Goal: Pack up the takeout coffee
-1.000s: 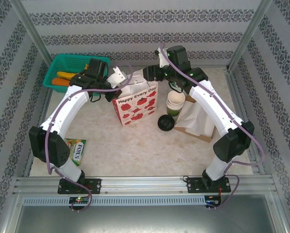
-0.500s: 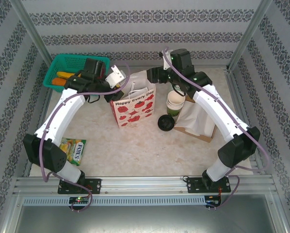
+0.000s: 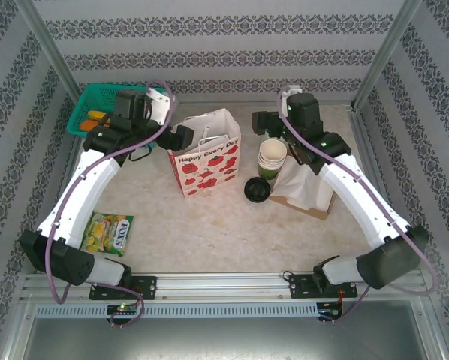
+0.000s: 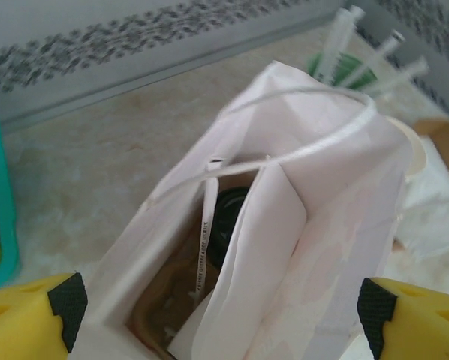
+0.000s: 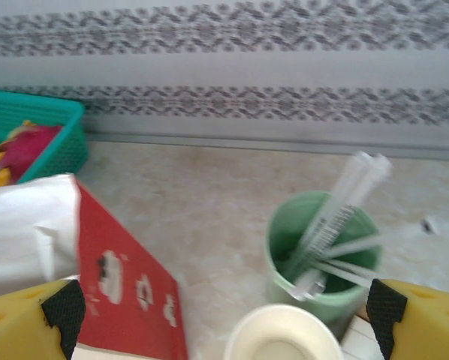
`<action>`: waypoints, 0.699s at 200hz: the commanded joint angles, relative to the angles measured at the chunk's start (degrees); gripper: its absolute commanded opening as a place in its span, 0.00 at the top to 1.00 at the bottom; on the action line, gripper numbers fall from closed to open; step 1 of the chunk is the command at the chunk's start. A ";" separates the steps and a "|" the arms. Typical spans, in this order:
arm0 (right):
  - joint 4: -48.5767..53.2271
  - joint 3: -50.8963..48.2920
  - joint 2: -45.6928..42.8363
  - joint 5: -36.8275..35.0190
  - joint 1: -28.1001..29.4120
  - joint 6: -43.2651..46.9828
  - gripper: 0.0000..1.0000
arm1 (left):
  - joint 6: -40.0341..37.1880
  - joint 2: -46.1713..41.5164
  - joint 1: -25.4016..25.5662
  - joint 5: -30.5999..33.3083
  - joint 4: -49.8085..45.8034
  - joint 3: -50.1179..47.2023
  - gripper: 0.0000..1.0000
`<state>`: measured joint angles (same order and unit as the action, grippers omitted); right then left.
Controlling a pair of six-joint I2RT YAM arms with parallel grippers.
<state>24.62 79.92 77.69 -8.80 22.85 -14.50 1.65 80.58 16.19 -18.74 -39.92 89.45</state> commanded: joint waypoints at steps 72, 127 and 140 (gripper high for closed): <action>7.72 -28.97 -12.88 0.35 -23.63 -12.83 0.02 | 25.76 2.54 0.41 5.22 -6.15 -4.69 0.22; 5.49 -31.11 0.19 2.73 -36.36 -8.43 0.04 | 20.41 12.15 0.33 9.31 -7.19 2.03 0.35; 4.82 -29.67 4.43 4.81 -36.99 -6.68 0.12 | 19.17 14.01 0.33 9.00 -6.51 3.67 0.34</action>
<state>30.74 48.64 76.66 -8.45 -12.60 -24.23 23.83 92.23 16.16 -10.66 -46.15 88.86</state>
